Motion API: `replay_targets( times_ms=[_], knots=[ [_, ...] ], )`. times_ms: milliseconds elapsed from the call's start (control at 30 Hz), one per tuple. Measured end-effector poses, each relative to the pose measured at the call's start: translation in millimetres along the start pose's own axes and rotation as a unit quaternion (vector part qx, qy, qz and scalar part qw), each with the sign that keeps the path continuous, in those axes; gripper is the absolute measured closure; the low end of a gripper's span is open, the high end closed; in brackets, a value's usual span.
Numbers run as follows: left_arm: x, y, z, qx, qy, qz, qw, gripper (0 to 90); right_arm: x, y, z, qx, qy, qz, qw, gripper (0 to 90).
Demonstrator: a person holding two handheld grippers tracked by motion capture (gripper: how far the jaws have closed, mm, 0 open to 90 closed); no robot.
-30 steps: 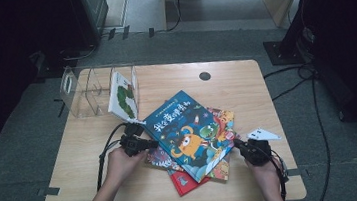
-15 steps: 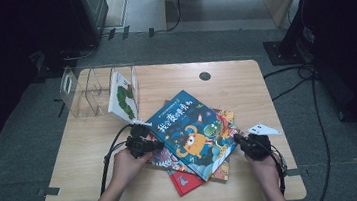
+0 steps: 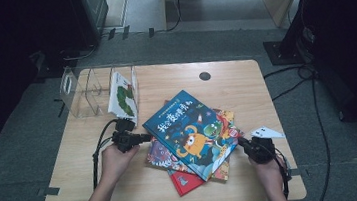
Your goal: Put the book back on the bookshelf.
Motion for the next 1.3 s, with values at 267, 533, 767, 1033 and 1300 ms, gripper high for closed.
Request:
replay_targets(
  times_ms=[267, 533, 767, 1033, 1300],
  knots=[
    [-3.1, -5.3, 10.2, 0.015, -0.01, 0.003, 0.9998, 89.8, 4.0, 4.9, -7.1, -0.002, 0.004, -0.007, 1.0, 90.0],
    [-9.9, -16.7, 22.9, 0.027, -0.029, -0.006, 0.9992, 89.2, 13.0, 15.1, -12.6, 0.0, 0.006, -0.011, 0.9999, 90.0],
    [-16.0, -23.1, 33.6, 0.037, -0.047, -0.009, 0.9982, 89.3, 21.3, 24.6, -17.5, 0.004, 0.007, -0.014, 0.9999, 89.7],
    [-17.6, -29.0, 42.4, 0.039, -0.064, -0.02, 0.997, 89.3, 31.9, 34.2, -23.6, 0.013, 0.0, -0.004, 0.9999, 89.5],
    [-10.6, -28.3, 51.4, 0.053, -0.063, -0.01, 0.9966, 89.3, 40.7, 43.9, -30.4, 0.018, 0.002, 0.004, 0.9998, 89.5]
  ],
)
Point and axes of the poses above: each handheld gripper's, and its own axes: y roughly forward along the jaws, x roughly out of its top, z roughly to its left, the point moved 4 cm from there along y, roughly forward along the jaws, and after that the axes turned 6 degrees about x, right-handed, at the moved point
